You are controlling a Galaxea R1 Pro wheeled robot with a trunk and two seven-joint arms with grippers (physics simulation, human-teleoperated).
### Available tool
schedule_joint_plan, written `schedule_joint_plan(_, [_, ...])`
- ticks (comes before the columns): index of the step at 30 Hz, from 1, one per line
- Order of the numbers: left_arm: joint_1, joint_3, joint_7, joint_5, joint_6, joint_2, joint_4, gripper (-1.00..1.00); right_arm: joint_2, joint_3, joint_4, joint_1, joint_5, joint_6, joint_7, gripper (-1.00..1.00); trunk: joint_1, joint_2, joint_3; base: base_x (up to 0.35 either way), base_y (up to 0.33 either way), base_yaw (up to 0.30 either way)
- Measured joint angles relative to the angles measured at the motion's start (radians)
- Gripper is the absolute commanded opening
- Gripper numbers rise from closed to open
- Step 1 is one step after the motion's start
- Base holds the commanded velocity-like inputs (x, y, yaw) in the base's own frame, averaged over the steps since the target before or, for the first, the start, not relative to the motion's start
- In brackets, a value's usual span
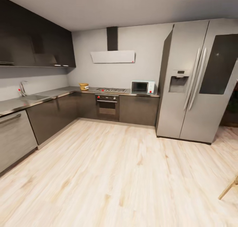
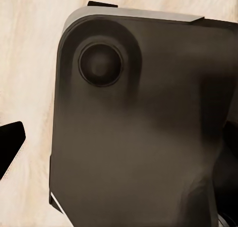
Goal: In the kitchen, take the popcorn bag from the countertop, put it into the microwave, and heat it until the popcorn is cooked so the cooked popcorn ends up inside the bag.
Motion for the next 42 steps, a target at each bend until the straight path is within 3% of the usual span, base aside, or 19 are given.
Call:
schedule_joint_plan(17, [0.000, 0.000, -0.001, 0.000, 0.000, 0.002, 0.000, 1.00, 0.001, 0.001, 0.000, 0.000, 0.002, 0.000, 0.000, 1.00, 0.000, 0.000, 0.000, 0.010, 0.000, -0.282])
schedule_joint_plan(42, [0.000, 0.000, -0.001, 0.000, 0.001, 0.001, 0.000, 1.00, 0.002, 0.003, 0.000, 0.000, 0.009, 0.000, 0.003, 1.00, -0.001, 0.000, 0.000, 0.308, 0.044, -0.006])
